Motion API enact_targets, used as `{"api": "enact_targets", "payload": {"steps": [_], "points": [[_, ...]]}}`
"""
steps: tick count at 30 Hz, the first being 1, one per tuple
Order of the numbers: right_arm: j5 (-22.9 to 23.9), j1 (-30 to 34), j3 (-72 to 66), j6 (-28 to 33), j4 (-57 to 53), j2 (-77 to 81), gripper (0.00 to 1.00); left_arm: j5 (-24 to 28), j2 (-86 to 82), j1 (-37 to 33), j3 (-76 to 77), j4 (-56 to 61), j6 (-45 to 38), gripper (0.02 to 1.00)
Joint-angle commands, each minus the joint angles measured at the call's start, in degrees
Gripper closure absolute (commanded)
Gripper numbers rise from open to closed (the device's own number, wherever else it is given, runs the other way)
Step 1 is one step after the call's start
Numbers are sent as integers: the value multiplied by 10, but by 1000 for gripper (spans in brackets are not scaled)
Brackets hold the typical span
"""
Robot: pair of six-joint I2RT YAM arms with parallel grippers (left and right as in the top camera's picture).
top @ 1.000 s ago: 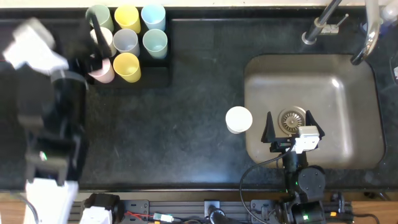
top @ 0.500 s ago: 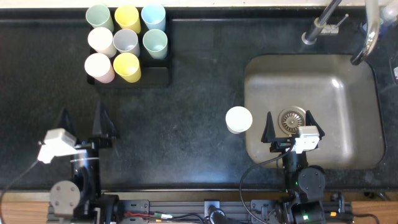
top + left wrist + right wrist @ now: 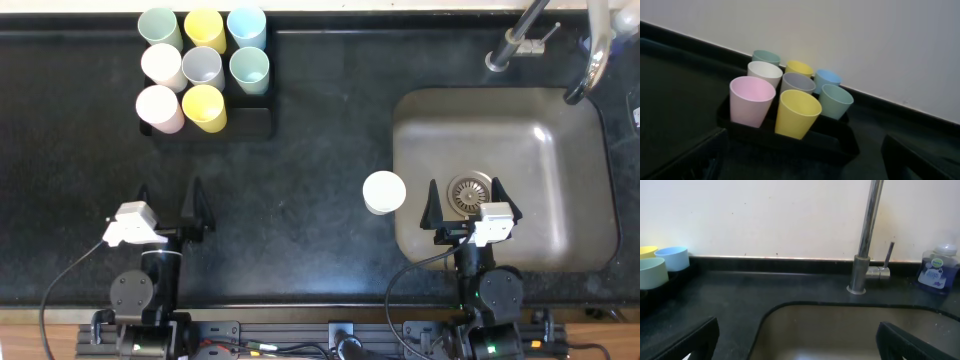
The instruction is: Store Cups
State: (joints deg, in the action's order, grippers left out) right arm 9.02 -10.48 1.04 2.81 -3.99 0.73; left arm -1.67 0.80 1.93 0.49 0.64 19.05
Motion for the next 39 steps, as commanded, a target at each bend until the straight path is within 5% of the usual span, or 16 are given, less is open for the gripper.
{"api": "enact_targets", "payload": {"steps": [1,6,12,18,39], "points": [[2,4,-8,0,4,-5,3,20,-6,6,-1,-14,-6,18],[2,4,-8,0,4,-5,5,24,-6,10,0,-55,-16,18],[2,4,-8,0,4,-5,3,95,-6,17,0,-49,-146,18],[2,4,-8,0,4,-5,5,91,-6,23,0,-49,-221,18],[2,4,-8,0,4,-5,5,71,-6,22,0,-49,-223,20]]}}
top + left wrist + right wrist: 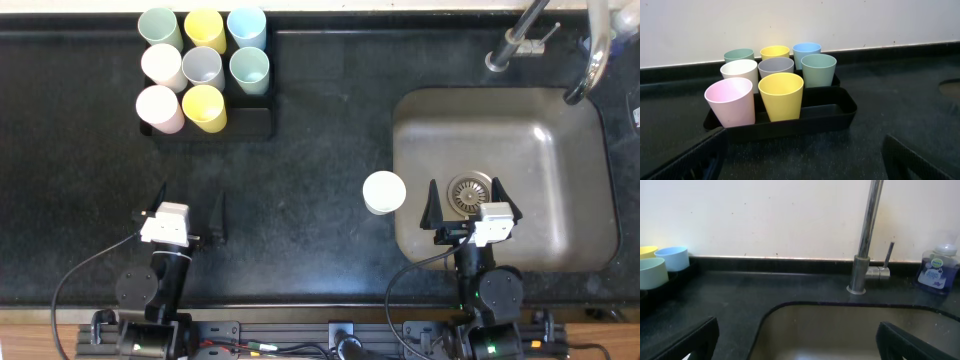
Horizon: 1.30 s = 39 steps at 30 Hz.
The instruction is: Store Cups
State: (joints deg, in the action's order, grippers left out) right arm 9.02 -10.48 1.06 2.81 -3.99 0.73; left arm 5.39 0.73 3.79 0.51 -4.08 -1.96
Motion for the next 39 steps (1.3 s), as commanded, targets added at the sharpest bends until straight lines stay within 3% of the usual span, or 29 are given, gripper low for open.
{"api": "enact_targets", "payload": {"steps": [1,21,25,32,39], "points": [[2,4,-8,0,4,-5,5,1,-6,3,-1,-2,-12,18],[9,3,-5,14,10,-4,3,1,-6,3,-1,-2,-12,18],[9,3,57,15,-2,54,5,1,-6,3,-1,-2,-12,18],[-8,3,322,-14,-163,274,5,1,-6,3,-1,-2,-12,18],[-134,3,577,-41,-467,476,3,1,-6,3,-1,-2,-12,18]]}}
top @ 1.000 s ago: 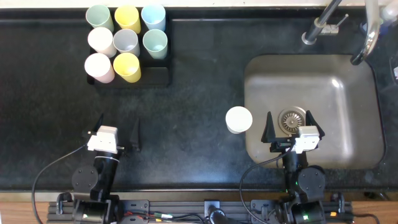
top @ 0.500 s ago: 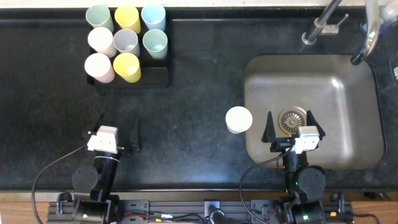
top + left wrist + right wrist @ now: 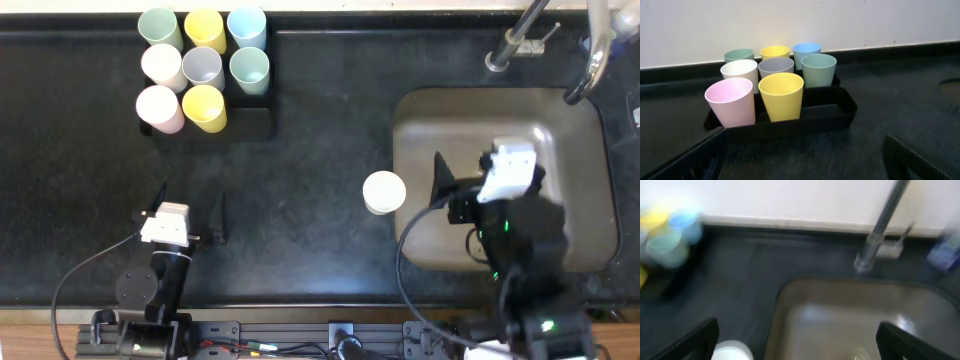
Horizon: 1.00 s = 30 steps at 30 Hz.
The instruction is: Store Cups
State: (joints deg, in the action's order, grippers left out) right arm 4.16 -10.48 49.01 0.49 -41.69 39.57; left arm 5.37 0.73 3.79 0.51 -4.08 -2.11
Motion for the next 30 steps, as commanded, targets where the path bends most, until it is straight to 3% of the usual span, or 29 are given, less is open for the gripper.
{"api": "enact_targets", "payload": {"steps": [1,5,10,16,21,30], "points": [[-98,3,124,-18,-133,117,3,1,-6,3,-1,-2,-11,18],[-108,3,189,-18,-260,223,5,1,-6,3,-1,-2,-11,18],[-121,3,216,-10,-336,348,3,1,-6,3,-1,-2,-11,18],[-129,-2,229,-2,-344,455,3,1,-6,3,-1,-2,-11,18],[-100,-14,233,-9,-341,522,3,1,-6,3,-1,-2,-11,18],[-90,-39,233,-42,-278,558,18,1,-6,3,-1,-2,-11,18]]}}
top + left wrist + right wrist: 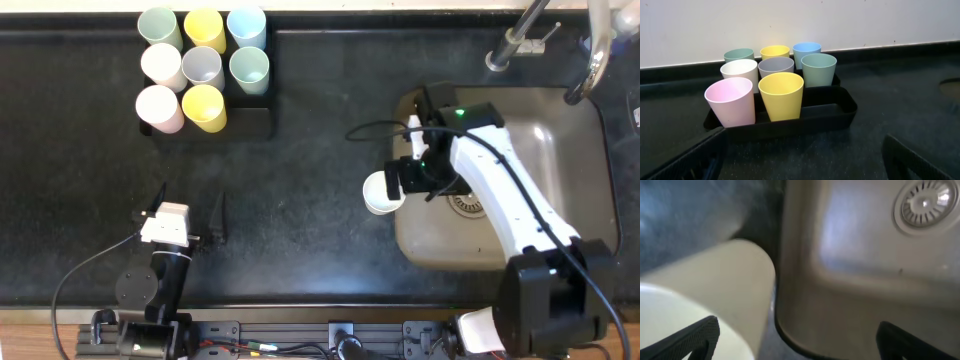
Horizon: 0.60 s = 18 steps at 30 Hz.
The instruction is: Store Cups
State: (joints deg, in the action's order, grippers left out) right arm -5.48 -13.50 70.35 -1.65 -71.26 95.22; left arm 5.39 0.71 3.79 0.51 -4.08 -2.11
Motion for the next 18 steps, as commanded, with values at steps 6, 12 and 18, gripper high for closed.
{"api": "enact_targets", "payload": {"steps": [6,12,18], "points": [[6,-14,19,-27,27,2,279,1,-5,3,-1,-2,-11,18],[6,-36,19,-27,27,2,586,1,-5,3,-1,-2,-11,20],[4,-47,20,-31,28,0,956,1,-5,3,-1,-2,-11,18]]}}
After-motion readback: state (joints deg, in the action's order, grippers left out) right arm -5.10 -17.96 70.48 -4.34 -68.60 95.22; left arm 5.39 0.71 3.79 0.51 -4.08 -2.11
